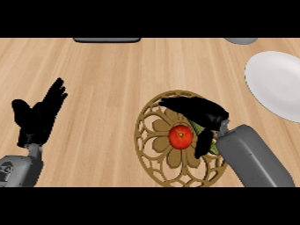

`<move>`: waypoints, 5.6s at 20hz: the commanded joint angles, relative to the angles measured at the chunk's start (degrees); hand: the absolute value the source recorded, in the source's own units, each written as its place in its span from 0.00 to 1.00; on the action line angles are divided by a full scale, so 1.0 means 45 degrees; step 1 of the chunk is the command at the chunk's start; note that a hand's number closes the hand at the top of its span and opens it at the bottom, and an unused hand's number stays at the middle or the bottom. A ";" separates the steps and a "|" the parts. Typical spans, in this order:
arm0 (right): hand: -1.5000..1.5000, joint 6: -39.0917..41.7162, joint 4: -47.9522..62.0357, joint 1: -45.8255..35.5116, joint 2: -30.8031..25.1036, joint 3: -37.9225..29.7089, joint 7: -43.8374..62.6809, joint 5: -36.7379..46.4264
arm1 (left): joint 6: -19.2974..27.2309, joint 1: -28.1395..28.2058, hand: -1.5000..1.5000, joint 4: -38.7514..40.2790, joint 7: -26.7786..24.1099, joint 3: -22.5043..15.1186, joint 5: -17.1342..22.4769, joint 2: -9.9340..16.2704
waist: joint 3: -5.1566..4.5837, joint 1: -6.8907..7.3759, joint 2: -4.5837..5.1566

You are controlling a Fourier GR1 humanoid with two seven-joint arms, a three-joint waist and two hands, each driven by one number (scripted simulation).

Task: Pick the tomato from the placemat and place it in the plate

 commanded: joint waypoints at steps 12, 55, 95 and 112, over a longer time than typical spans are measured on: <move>1.00 0.0868 0.1026 -0.0329 0.0715 0.0886 -0.1510 0.2062 | -0.0211 0.0462 0.50 -0.0465 0.0179 0.0404 -0.0891 -0.0745 | 0.0001 0.0047 0.0001; 1.00 -0.4472 0.1172 0.1759 -0.4317 -0.9712 -0.5383 -0.2818 | -0.1086 0.0129 0.50 0.0938 -0.0908 0.1110 -0.1494 -0.1176 | 0.0007 0.0133 0.0082; 0.00 0.3429 1.4109 -0.4282 -0.8011 -1.0604 -0.9528 -0.3994 | -0.1522 0.0120 0.50 -0.0117 0.0002 0.1473 -0.1303 -0.0969 | 0.0042 0.0279 0.0101; 0.00 0.3645 1.3280 -0.3314 -0.8866 -1.0819 -0.9502 -0.5350 | -0.1531 -0.0167 0.50 -0.0238 0.0122 0.1327 -0.1346 -0.1175 | 0.0132 0.0546 0.0304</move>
